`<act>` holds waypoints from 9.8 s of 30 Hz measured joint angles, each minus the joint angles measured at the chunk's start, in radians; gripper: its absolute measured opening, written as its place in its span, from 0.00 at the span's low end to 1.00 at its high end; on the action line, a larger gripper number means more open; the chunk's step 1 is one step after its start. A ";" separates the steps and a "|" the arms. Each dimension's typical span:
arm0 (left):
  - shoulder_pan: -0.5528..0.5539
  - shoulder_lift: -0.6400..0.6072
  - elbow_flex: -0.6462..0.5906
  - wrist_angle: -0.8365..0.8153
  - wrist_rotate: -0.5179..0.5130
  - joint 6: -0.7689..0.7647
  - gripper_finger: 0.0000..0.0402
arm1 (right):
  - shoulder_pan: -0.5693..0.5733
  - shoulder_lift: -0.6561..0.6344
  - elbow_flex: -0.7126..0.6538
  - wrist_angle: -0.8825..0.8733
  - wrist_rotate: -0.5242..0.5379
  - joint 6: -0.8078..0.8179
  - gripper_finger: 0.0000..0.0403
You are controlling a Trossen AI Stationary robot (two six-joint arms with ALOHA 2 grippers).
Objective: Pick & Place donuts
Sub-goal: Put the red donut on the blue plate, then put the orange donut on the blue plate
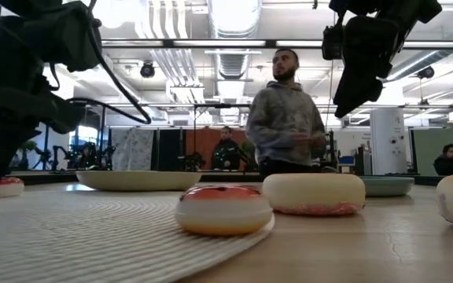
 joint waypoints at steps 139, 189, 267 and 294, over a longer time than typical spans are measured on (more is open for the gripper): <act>0.156 0.294 0.587 0.374 -0.308 0.500 0.50 | -0.294 0.137 -0.046 -0.114 -0.022 0.002 0.40; -0.181 0.779 0.861 0.397 -0.148 0.547 0.04 | 0.315 -0.112 -0.103 -0.197 0.184 0.335 0.39; 0.339 0.598 0.933 0.656 -0.087 1.085 0.00 | 0.063 -0.215 -0.267 0.545 0.050 0.760 0.53; 0.337 0.620 0.935 0.709 -0.084 1.070 0.00 | 0.063 -0.195 -0.269 0.565 0.072 0.761 0.07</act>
